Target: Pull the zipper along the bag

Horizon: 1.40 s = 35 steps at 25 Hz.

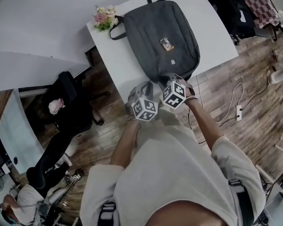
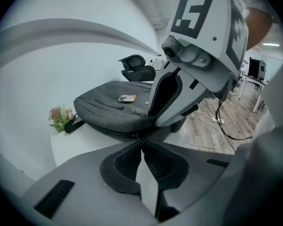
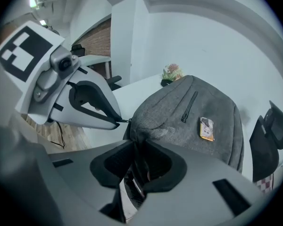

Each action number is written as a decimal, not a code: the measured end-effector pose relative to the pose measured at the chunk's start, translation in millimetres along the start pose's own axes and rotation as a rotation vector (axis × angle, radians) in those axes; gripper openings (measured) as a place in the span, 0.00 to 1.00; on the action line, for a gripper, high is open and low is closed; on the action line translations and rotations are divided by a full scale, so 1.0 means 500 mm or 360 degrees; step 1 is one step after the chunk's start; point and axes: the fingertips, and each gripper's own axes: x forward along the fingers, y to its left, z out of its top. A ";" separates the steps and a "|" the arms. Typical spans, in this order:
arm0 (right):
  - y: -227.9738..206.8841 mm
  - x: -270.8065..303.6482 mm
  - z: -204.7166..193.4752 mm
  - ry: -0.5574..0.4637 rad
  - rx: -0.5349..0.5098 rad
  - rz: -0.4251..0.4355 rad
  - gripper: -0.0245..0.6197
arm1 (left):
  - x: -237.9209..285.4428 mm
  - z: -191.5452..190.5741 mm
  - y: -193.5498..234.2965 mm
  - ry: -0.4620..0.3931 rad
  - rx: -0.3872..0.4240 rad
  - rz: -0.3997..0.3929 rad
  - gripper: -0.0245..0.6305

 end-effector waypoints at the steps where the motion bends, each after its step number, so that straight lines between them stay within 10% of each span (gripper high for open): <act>1: 0.003 0.004 0.006 -0.0001 -0.0002 0.0004 0.18 | -0.001 -0.003 0.002 0.0006 -0.0012 0.0003 0.09; 13: -0.010 -0.044 -0.065 0.0074 -0.0283 0.0000 0.33 | 0.005 -0.026 0.031 0.0038 0.0009 0.0021 0.08; 35: 0.012 -0.025 -0.039 0.0073 -0.0381 0.0064 0.15 | -0.022 0.001 -0.040 -0.0010 -0.0074 -0.0044 0.08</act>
